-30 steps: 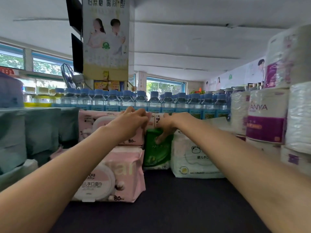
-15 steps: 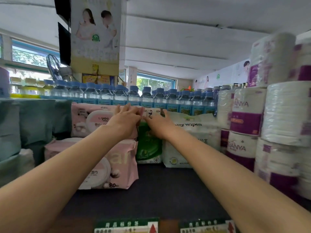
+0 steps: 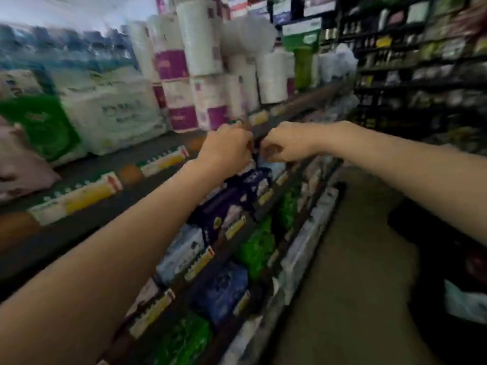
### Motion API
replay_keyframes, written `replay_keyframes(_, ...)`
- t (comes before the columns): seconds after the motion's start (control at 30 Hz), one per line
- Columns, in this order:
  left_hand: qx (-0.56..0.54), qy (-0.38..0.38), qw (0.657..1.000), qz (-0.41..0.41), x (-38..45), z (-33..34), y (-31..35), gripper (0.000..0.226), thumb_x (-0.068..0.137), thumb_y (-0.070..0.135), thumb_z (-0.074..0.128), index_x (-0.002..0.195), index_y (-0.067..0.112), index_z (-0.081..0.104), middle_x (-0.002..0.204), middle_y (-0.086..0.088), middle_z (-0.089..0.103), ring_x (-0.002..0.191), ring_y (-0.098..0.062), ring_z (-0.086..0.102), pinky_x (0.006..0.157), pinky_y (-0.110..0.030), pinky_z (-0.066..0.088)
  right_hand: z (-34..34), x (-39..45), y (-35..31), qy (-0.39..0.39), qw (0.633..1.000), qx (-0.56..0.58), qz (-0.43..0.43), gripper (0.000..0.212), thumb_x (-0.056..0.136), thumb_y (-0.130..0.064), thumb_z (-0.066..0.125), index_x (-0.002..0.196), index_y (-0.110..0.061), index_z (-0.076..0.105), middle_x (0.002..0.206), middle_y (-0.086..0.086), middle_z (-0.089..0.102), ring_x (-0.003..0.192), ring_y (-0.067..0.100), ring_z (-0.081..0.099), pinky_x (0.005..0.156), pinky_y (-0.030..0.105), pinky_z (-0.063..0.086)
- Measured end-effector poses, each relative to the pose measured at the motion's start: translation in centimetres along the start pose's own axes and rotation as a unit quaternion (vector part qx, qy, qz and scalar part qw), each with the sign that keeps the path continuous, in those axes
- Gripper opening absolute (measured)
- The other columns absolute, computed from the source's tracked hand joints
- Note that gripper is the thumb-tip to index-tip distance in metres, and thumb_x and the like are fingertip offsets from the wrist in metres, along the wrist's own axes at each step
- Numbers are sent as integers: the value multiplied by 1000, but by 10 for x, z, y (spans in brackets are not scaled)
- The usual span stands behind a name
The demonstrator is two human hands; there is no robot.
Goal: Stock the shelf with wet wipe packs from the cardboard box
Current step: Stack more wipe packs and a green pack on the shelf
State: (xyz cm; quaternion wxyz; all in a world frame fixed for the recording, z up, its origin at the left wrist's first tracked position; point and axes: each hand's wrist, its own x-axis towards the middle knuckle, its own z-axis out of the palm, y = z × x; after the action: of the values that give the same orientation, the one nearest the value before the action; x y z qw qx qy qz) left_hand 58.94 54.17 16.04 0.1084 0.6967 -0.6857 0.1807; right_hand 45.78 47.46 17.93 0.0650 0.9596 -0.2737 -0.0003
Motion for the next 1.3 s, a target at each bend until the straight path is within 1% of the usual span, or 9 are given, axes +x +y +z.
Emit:
replay_keyframes(0.07, -30, -53, 995, 82, -2, 31, 75, 28, 91, 21, 47, 113, 14, 61, 127, -14, 50, 113, -35, 51, 91, -46, 41, 33, -73, 32, -52, 994, 2, 91, 23, 93, -14, 50, 111, -8, 62, 98, 2, 60, 87, 21, 55, 59, 16, 33)
replay_keyframes(0.2, -61, -135, 962, 230, -29, 82, 218, 27, 90, 21, 46, 112, 19, 61, 122, -11, 54, 116, -31, 51, 98, -41, 34, 108, -236, 85, -132, 947, 77, 282, 38, 95, -22, 50, 130, -10, 48, 127, 10, 56, 113, 27, 54, 88, 29, 41)
replay_keyframes(0.43, -96, -260, 873, 402, -96, 157, 408, 26, 92, 20, 44, 111, 22, 61, 122, -3, 56, 117, -24, 51, 100, -39, 32, 253, -511, 102, -306, 748, 246, 535, 34, 89, -15, 57, 119, -1, 54, 95, 11, 62, 81, 28, 62, 69, 30, 46)
replay_keyframes(0.57, -136, -346, 837, 402, -123, 211, 489, 25, 92, 18, 47, 111, 18, 61, 120, -3, 61, 115, -25, 54, 98, -40, 39, 325, -597, 98, -319, 722, 277, 548, 3, 89, -14, 56, 89, -13, 58, 95, 11, 63, 88, 23, 61, 71, 27, 44)
replay_keyframes(0.67, -150, -415, 801, 406, -167, 269, 542, 26, 91, 15, 48, 114, 12, 61, 123, -9, 61, 113, -27, 57, 94, -36, 45, 407, -635, 85, -338, 722, 300, 524, 22, 91, -20, 53, 109, -9, 60, 117, 12, 58, 109, 28, 55, 90, 31, 44)
replay_keyframes(0.8, -149, -513, 753, 385, -242, 323, 591, 35, 96, 13, 42, 127, 4, 55, 133, -14, 54, 121, -28, 52, 99, -33, 38, 503, -663, 36, -390, 671, 412, 477, 28, 89, -30, 60, 74, -6, 56, 83, 4, 56, 69, 14, 47, 63, 16, 43)
replay_keyframes(1.0, -217, -558, 730, 330, -312, 373, 623, 31, 91, 1, 42, 115, -4, 61, 121, -19, 61, 112, -30, 57, 79, -12, 39, 609, -686, -27, -383, 630, 471, 484, 48, 88, -36, 59, 124, -6, 51, 124, 13, 54, 112, 27, 53, 87, 30, 43)
replay_keyframes(1.1, -223, -559, 728, 328, -323, 381, 633, 32, 91, -1, 43, 119, 2, 59, 123, -12, 60, 113, -27, 56, 82, -19, 37, 636, -689, -46, -379, 629, 464, 496, 67, 83, -35, 66, 136, -6, 37, 137, 16, 44, 122, 30, 48, 100, 38, 43)
replay_keyframes(1.3, -206, -583, 716, 324, -331, 382, 635, 44, 87, 5, 54, 130, 10, 47, 135, -8, 48, 116, -22, 52, 79, -18, 37, 625, -680, -29, -368, 642, 480, 472, 27, 84, -14, 64, 107, 0, 63, 104, 13, 64, 94, 25, 61, 77, 31, 52)
